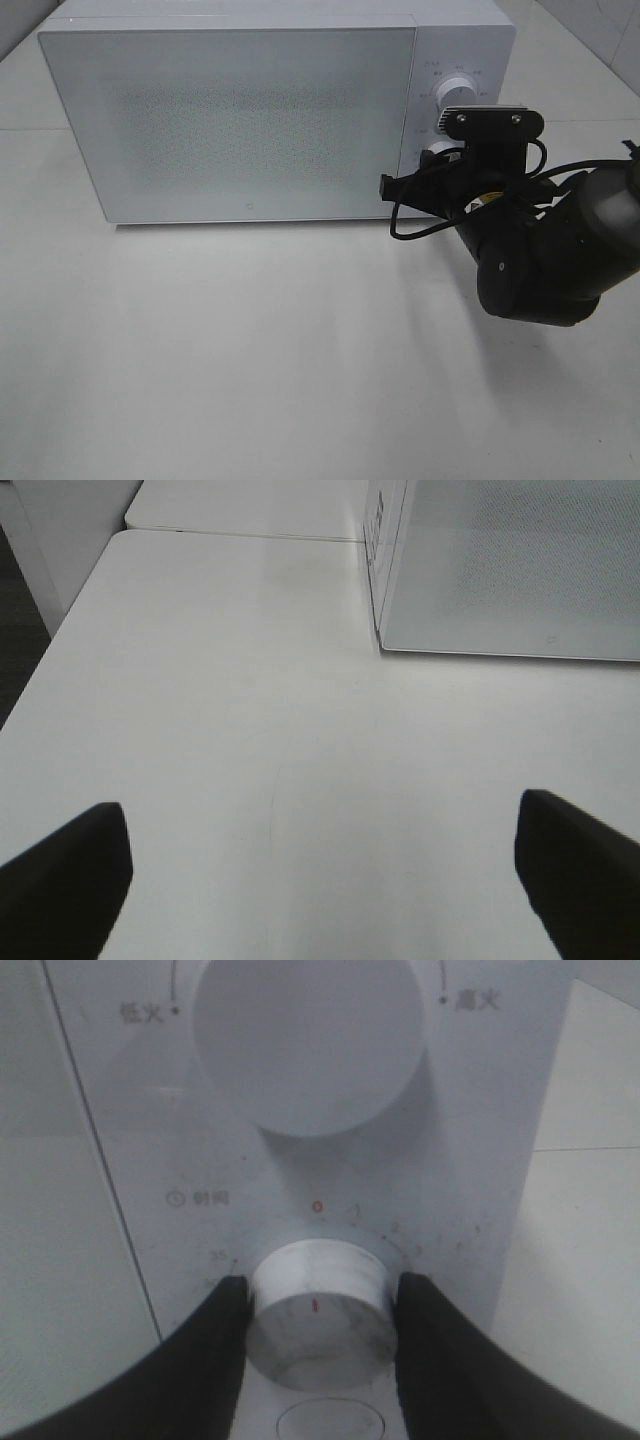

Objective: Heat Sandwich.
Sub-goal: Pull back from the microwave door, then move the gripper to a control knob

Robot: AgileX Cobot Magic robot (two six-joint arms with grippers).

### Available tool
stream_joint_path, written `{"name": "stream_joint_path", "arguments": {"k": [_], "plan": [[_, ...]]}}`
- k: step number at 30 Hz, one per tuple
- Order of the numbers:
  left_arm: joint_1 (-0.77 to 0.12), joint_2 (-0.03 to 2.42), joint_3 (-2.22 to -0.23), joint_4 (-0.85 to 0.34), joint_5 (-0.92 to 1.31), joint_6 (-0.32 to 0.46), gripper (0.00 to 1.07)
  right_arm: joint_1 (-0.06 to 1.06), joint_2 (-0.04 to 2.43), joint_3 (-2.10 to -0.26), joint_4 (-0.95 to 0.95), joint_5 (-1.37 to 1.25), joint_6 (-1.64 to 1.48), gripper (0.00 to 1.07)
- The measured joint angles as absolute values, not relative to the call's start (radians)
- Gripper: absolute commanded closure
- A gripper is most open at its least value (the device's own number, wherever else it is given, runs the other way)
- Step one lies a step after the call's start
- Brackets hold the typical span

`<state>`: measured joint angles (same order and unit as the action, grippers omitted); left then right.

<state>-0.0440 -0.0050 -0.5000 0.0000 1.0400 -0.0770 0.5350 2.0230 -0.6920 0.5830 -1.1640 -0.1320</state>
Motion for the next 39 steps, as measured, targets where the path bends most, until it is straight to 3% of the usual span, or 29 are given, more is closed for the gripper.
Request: {"name": "stream_joint_path", "arguments": {"k": [39], "plan": [[-0.044, -0.005, -0.5, 0.0, 1.04, -0.077, 0.09, 0.533, 2.035, -0.692, 0.587, -1.186, 1.255, 0.98]]}}
